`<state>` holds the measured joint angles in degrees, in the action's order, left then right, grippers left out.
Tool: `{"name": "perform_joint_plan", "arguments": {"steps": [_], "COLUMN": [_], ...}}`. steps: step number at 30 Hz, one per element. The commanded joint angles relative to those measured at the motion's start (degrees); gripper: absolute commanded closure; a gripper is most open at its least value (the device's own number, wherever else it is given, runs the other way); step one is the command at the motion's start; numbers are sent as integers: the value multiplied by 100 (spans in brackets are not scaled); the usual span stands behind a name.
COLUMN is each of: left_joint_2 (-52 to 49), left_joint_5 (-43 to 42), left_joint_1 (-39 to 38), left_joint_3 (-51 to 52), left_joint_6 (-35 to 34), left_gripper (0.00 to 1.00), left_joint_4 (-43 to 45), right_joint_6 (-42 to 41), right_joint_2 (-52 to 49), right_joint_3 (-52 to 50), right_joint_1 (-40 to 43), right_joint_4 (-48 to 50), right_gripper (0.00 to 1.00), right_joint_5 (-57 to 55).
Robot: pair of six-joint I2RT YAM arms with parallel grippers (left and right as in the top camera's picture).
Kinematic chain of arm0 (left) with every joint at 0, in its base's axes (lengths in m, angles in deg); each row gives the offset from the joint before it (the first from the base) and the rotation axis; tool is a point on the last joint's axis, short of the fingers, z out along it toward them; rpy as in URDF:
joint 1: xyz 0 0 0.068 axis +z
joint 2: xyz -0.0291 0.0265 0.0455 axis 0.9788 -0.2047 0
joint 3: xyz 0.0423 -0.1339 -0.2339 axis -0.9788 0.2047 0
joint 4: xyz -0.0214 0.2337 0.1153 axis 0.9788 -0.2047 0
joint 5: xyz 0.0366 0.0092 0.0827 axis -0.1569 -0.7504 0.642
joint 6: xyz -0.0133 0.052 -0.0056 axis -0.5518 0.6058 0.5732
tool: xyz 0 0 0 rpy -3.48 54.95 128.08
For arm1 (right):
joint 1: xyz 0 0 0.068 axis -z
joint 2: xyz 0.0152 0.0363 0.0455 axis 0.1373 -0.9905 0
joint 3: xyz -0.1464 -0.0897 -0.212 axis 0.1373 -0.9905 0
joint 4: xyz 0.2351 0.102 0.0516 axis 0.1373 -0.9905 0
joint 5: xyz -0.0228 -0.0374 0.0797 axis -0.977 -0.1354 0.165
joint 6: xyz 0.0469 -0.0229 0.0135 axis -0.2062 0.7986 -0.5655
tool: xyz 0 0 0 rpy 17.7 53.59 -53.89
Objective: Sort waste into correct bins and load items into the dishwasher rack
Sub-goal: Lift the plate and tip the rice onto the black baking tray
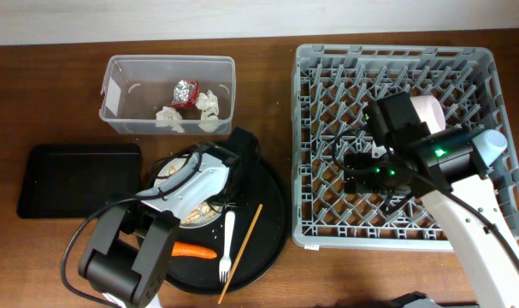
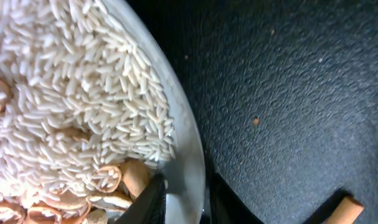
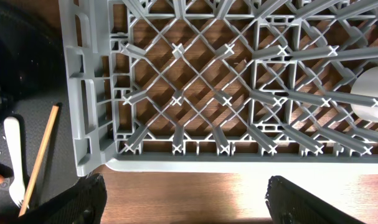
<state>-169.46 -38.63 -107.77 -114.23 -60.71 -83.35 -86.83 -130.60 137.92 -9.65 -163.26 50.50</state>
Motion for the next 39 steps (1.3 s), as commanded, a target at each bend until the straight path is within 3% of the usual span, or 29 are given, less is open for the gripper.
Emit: {"name": "perform_joint_plan", "arguments": {"steps": [1,6,8,14,19,25,32,39], "left_joint_2": [-264,-264,-264,-262,-262,-260,-260,-260], "left_joint_5": [20,24,24,98,525,1338,1340,1635], "left_joint_1": [2,2,2,2,2,0,-20,-542], "left_joint_3": [271,271,271,269,210,-557,-1060,-1749], "left_joint_6": [-9,-11,-11,-9,-7,-7,-7,-9], "left_gripper": [75,75,87,99,99,99,100,99], "left_joint_4": [-157,-127,-133,-184,-382,-1379,-1971,-2660], "right_joint_6": [-44,-48,-48,-48,-46,-48,-48,-48], "right_joint_2": [0,0,0,0,0,0,0,0], "right_joint_3": [35,35,35,35,35,35,35,35], "right_joint_1": [35,35,35,35,35,35,35,35], "right_joint_4": [-4,-4,-4,-7,-9,-48,-48,-48], "right_gripper": [14,14,14,14,14,14,14,14], "right_joint_5": [-50,-46,-46,-48,-48,-48,-48,-48]}}
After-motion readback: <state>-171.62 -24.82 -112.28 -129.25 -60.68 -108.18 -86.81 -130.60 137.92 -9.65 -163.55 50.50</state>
